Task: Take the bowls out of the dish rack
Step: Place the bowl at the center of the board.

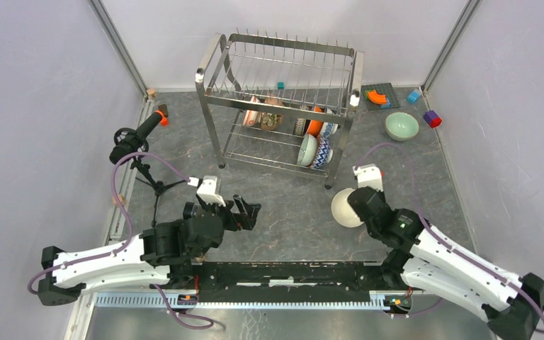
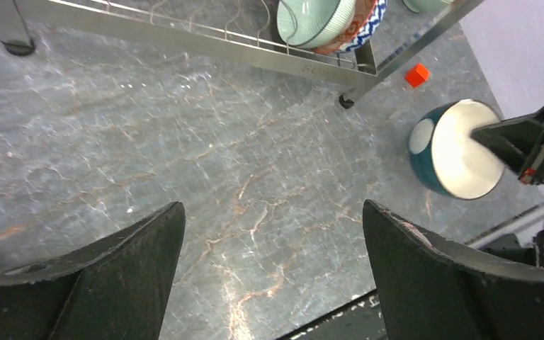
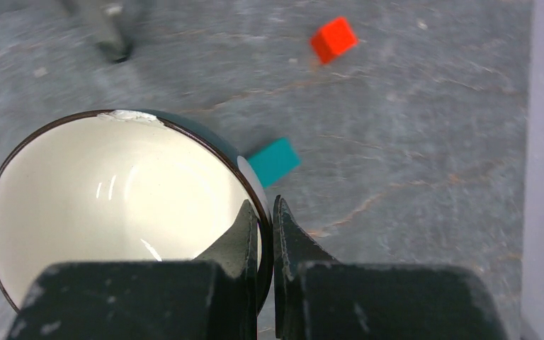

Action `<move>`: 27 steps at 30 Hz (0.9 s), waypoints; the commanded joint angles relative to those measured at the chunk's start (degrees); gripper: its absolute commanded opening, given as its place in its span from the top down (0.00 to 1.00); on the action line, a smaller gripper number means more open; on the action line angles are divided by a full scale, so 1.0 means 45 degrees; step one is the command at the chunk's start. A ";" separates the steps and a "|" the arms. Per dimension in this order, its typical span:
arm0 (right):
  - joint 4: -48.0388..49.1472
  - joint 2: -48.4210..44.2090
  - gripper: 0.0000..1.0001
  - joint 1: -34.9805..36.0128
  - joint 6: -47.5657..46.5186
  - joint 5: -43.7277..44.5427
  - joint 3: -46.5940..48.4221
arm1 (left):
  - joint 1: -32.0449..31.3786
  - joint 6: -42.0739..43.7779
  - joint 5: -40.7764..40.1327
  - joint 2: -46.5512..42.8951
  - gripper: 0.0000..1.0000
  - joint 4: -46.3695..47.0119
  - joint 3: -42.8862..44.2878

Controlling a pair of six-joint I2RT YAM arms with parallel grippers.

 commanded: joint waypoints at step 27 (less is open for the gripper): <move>0.5105 0.0715 1.00 -1.0696 0.1946 -0.2806 0.1379 | -0.0012 -0.0328 -0.2582 0.0812 0.00 0.0026 -0.0488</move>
